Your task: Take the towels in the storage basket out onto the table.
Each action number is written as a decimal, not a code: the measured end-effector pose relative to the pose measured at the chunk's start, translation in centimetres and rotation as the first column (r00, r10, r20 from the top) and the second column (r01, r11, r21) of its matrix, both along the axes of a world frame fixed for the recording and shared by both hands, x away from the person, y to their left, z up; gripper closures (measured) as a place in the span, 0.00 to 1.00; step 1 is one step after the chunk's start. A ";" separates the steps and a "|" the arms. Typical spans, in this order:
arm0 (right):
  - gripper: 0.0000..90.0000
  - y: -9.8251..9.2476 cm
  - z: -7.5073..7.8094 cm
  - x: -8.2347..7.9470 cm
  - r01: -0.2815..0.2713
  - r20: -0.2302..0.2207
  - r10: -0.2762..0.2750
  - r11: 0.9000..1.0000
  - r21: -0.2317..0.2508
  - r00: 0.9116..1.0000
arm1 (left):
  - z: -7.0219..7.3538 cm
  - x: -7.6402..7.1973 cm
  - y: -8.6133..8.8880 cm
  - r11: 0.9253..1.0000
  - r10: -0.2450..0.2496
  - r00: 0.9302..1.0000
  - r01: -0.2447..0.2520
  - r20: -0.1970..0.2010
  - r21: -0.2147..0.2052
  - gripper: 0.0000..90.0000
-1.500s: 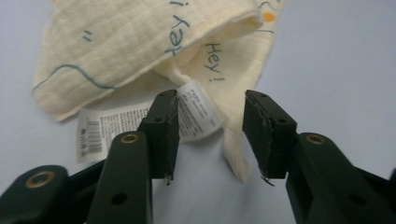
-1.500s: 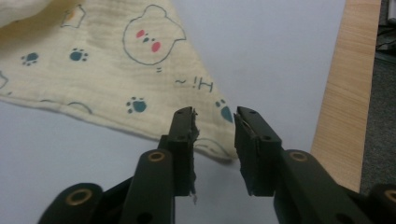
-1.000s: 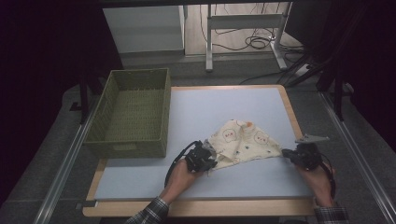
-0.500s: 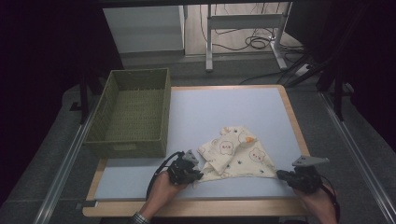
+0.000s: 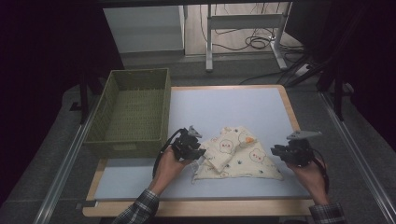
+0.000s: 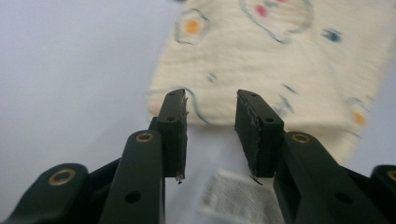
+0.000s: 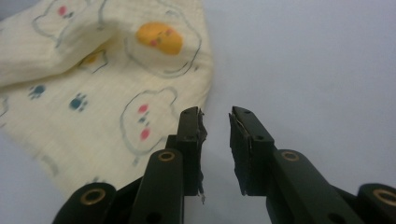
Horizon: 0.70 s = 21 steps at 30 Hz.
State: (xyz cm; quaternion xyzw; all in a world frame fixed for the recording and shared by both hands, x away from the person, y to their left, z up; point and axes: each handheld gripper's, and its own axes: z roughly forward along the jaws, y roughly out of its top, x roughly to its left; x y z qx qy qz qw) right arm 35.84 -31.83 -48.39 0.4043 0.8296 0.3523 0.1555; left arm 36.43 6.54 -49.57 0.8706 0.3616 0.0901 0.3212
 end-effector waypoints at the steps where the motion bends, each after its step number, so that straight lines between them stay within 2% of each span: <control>1: 0.81 0.4 -0.2 1.2 0.003 -0.006 -0.003 1.000 0.001 1.000 | -0.2 0.5 -0.2 1.000 0.009 1.000 -0.009 -0.003 0.016 0.65; 2: 0.81 0.4 -0.2 1.2 0.003 -0.006 -0.003 1.000 0.001 1.000 | -0.5 1.0 -0.5 0.999 0.018 1.000 -0.018 0.002 0.037 0.65; 3: 0.79 0.7 -0.4 2.0 0.008 -0.011 -0.008 1.000 0.004 1.000 | -0.8 1.4 -0.7 0.998 0.023 1.000 -0.023 -0.001 0.053 0.61; 4: 0.79 0.7 -0.4 2.0 0.008 -0.011 -0.008 1.000 0.004 1.000 | -1.2 1.8 -0.9 0.998 0.025 1.000 -0.025 -0.010 0.059 0.61; 5: 0.78 0.9 -0.6 2.5 0.013 -0.019 -0.012 1.000 0.007 1.000 | -1.9 2.3 -1.3 0.996 0.023 0.999 -0.020 -0.025 0.087 0.60; 7: 0.78 1.0 -0.7 2.6 0.013 -0.021 -0.013 1.000 0.010 1.000 | -2.2 2.4 -1.4 0.996 0.011 0.999 -0.008 -0.032 0.087 0.63; 8: 0.78 1.0 -0.8 2.6 0.012 -0.021 -0.012 1.000 0.012 1.000 | -2.3 2.5 -1.3 0.998 0.000 0.999 0.003 -0.048 0.056 0.70; 9: 0.78 0.9 -0.9 2.6 0.012 -0.021 -0.012 1.000 0.009 1.000 | -2.3 2.6 -1.3 0.999 0.000 0.999 0.002 -0.054 0.044 0.78; 10: 0.78 0.9 -1.0 2.5 0.016 -0.027 -0.016 1.000 0.007 1.000 | -2.3 2.7 -1.3 0.999 -0.014 0.998 0.017 -0.065 0.040 0.85; 11: 0.78 0.6 -1.1 2.4 0.019 -0.027 -0.019 1.000 0.001 0.999 | -2.1 2.9 -1.5 0.998 -0.027 0.996 0.032 -0.079 0.056 0.94; 12: 0.78 0.6 -1.1 2.4 0.019 -0.027 -0.019 1.000 0.001 0.999 | -2.1 2.9 -1.5 0.998 -0.027 0.996 0.032 -0.079 0.056 0.95; 13: 0.78 0.4 -1.1 2.4 0.023 -0.025 -0.023 1.000 0.002 0.999 | -1.9 3.0 -1.7 0.997 -0.030 0.996 0.036 -0.079 0.075 0.95; 14: 0.78 0.3 -1.1 2.4 0.027 -0.024 -0.027 1.000 0.006 0.999 | -1.8 3.1 -2.0 0.993 -0.015 0.998 0.022 -0.061 0.112 0.96; 15: 0.78 0.1 -0.9 2.6 0.032 -0.020 -0.032 0.999 0.010 0.999 | -1.5 3.6 -2.4 0.985 0.012 1.000 -0.008 -0.022 0.170 0.96; 17: 0.78 0.1 -0.8 2.7 0.037 -0.022 -0.037 0.999 0.011 0.999 | -1.3 4.0 -2.3 0.985 0.021 1.000 -0.018 -0.021 0.170 0.96; 20: 0.77 0.3 -0.6 3.2 0.033 -0.018 -0.033 0.999 0.017 0.999 | -0.9 5.1 -2.2 0.971 0.069 0.997 -0.072 0.022 0.226 0.96; 21: 0.77 0.9 -0.5 3.7 0.033 -0.021 -0.032 0.999 0.014 0.999 | -0.8 5.9 -1.9 0.963 0.104 0.994 -0.109 0.036 0.246 0.95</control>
